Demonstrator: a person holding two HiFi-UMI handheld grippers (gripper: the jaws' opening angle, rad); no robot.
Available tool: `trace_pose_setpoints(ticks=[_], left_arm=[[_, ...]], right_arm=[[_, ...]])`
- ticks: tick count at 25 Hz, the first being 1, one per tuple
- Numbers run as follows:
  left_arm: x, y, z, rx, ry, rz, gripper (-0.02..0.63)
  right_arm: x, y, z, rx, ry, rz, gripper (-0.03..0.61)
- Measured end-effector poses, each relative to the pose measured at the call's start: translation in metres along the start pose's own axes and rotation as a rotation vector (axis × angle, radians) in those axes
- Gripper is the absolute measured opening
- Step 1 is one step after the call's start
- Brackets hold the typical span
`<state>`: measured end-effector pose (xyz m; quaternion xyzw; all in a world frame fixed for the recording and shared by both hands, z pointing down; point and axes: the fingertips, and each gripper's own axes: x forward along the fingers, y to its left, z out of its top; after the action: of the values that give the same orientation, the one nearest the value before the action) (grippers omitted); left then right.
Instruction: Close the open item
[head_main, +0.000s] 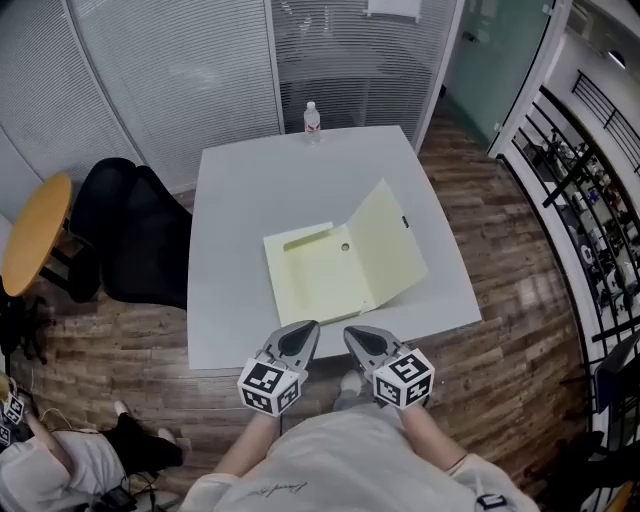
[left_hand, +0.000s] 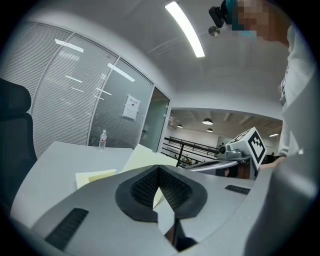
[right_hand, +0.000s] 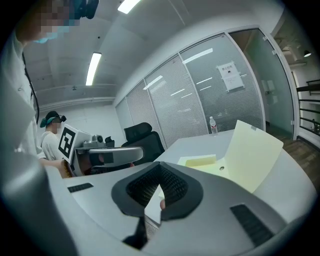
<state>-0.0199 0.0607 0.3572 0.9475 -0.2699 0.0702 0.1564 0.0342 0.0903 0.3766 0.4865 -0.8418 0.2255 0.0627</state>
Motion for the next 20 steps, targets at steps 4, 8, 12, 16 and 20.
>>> trace_pose_setpoints(ticks=[4,8,12,16,20], left_arm=[[0.022,0.008,0.01,-0.005,-0.006,0.017,0.009],[0.043,0.014,0.018,-0.011,-0.007,0.033,0.009],[0.063,0.019,0.025,-0.013,-0.013,0.048,0.009],[0.081,0.024,0.03,-0.019,-0.017,0.066,0.009],[0.096,0.029,0.032,-0.031,-0.019,0.087,0.009]], right_arm=[[0.01,-0.021,0.017,-0.007,0.001,0.024,0.014],[0.017,-0.038,0.029,-0.009,0.007,0.047,0.014],[0.022,-0.056,0.04,-0.015,0.011,0.064,0.013],[0.024,-0.071,0.051,-0.011,0.015,0.086,0.014],[0.027,-0.081,0.059,-0.028,0.022,0.106,0.014]])
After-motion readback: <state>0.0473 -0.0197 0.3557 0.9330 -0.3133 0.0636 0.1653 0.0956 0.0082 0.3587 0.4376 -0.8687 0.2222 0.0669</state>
